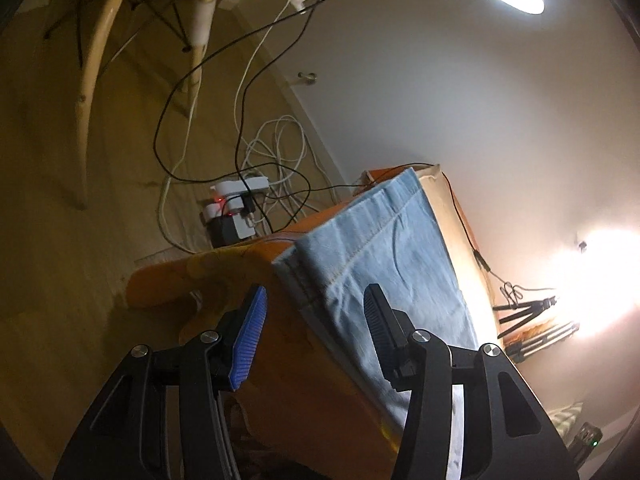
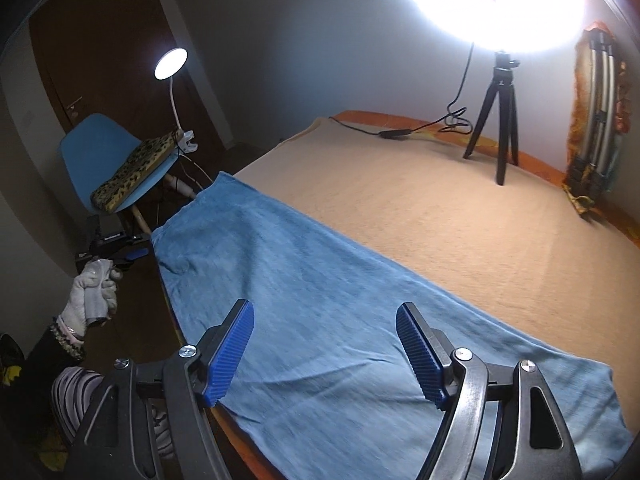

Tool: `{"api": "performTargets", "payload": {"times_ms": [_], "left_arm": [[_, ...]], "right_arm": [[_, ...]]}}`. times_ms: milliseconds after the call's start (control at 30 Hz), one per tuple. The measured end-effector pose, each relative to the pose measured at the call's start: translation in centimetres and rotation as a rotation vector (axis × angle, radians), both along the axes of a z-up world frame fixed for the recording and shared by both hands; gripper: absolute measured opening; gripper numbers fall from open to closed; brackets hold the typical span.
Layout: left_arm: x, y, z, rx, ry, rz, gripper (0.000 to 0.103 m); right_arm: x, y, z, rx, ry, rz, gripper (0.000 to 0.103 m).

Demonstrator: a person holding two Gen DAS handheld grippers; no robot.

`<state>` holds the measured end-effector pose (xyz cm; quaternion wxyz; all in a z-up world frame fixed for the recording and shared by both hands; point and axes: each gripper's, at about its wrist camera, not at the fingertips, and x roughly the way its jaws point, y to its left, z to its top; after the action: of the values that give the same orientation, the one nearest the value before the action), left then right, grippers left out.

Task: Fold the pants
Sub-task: 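Move both open grippers along the jeans toward the leg ends, then grasp the folded jeans edge at the leg end with the left gripper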

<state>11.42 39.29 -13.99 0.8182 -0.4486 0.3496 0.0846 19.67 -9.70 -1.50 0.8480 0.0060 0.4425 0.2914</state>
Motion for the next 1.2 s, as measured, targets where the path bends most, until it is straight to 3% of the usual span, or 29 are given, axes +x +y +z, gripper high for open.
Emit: {"api": "performTargets", "payload": {"times_ms": [367, 733, 800, 833, 867, 933, 1200], "left_arm": [[0.0, 0.7, -0.6, -0.036, -0.068, 0.019, 0.048], [1.2, -0.2, 0.5, 0.046, -0.061, -0.022, 0.048], [1.6, -0.7, 0.7, 0.099, -0.047, -0.029, 0.048], [1.8, -1.1, 0.9, 0.132, -0.038, -0.032, 0.042], [2.0, -1.5, 1.2, 0.181, -0.03, -0.038, 0.024], [2.2, -2.3, 1.6, 0.265, -0.024, -0.049, 0.013], [1.7, -5.4, 3.1, 0.492, -0.106, -0.123, 0.012]], "right_arm": [[1.2, 2.1, -1.8, -0.013, 0.04, 0.005, 0.076], [1.9, 3.7, -3.2, 0.003, 0.075, 0.031, 0.076], [1.9, 3.9, -3.3, 0.001, 0.076, 0.04, 0.076], [2.0, 4.2, -3.3, 0.0, 0.079, 0.044, 0.076], [2.2, 4.5, -3.3, 0.003, 0.082, 0.048, 0.076], [2.6, 5.1, -3.2, 0.008, 0.088, 0.054, 0.076], [5.1, 12.2, -2.1, 0.024, 0.09, 0.137, 0.076]]}}
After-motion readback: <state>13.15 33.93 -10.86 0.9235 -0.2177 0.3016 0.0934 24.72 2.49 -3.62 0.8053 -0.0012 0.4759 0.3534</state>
